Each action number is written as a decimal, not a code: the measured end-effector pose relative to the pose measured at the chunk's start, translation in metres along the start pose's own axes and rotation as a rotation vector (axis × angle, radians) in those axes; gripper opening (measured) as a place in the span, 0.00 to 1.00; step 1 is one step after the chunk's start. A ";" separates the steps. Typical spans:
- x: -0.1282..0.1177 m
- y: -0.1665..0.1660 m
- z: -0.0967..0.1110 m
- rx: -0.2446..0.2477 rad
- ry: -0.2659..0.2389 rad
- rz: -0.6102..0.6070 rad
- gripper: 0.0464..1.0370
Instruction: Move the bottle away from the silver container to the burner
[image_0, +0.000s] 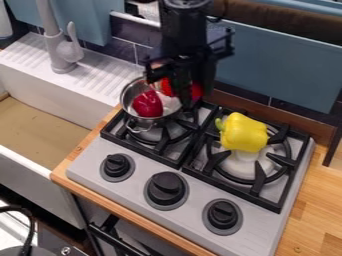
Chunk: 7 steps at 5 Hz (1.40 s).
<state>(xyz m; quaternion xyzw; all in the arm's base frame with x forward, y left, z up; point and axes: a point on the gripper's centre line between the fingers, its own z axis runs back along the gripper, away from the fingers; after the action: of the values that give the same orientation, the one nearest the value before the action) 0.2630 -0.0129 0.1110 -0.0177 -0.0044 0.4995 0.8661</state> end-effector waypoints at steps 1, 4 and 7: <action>-0.020 0.003 0.006 0.030 0.067 0.048 0.26; -0.067 -0.011 -0.042 0.020 0.054 0.306 0.26; -0.054 -0.018 -0.090 0.012 0.031 0.506 0.26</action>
<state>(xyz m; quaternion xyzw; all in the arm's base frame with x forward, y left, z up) 0.2536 -0.0707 0.0222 -0.0206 0.0162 0.7000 0.7137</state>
